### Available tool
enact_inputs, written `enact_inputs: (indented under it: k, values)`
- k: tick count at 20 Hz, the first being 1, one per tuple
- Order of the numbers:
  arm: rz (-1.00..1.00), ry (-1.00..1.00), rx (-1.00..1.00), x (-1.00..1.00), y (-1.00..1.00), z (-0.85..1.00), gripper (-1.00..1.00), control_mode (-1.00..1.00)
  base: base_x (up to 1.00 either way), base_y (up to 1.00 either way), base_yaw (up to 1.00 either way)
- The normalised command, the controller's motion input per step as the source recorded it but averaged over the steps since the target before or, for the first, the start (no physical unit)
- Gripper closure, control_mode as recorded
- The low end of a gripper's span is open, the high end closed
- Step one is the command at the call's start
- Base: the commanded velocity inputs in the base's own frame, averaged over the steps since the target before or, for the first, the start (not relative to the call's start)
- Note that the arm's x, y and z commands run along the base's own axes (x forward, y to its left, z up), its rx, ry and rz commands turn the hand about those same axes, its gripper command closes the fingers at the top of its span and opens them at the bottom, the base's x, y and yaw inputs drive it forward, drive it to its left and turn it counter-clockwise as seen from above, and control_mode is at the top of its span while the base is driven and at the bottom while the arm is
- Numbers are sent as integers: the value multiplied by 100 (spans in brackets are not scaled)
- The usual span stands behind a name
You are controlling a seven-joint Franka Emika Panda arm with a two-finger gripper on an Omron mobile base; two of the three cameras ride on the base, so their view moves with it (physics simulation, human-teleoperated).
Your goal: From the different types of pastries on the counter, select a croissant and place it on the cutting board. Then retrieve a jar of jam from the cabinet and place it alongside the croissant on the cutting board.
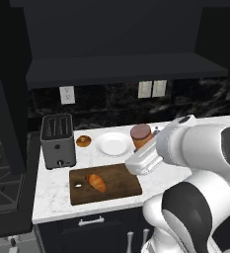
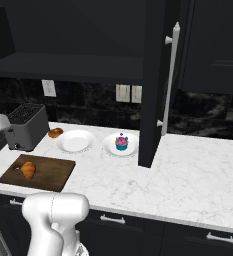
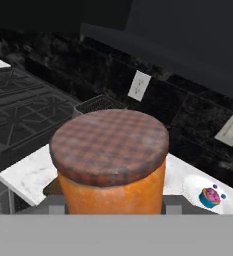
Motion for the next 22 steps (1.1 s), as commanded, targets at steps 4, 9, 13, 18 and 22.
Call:
enact_inputs:
  k: [4,9,13,18,22]
  values:
    - [33,-15,-1,1,-36,-100,100,-100,0,0,0]
    - [49,-10,0,16,-50,-93,100,-100,0,0,0]
    - [0,2,0,1,0,-52,100,-100,0,0,0]
    - [0,-12,0,29,0,-100,100,-100,0,0,0]
    - [2,-19,0,29,-7,-79,100,-100,0,0,0]
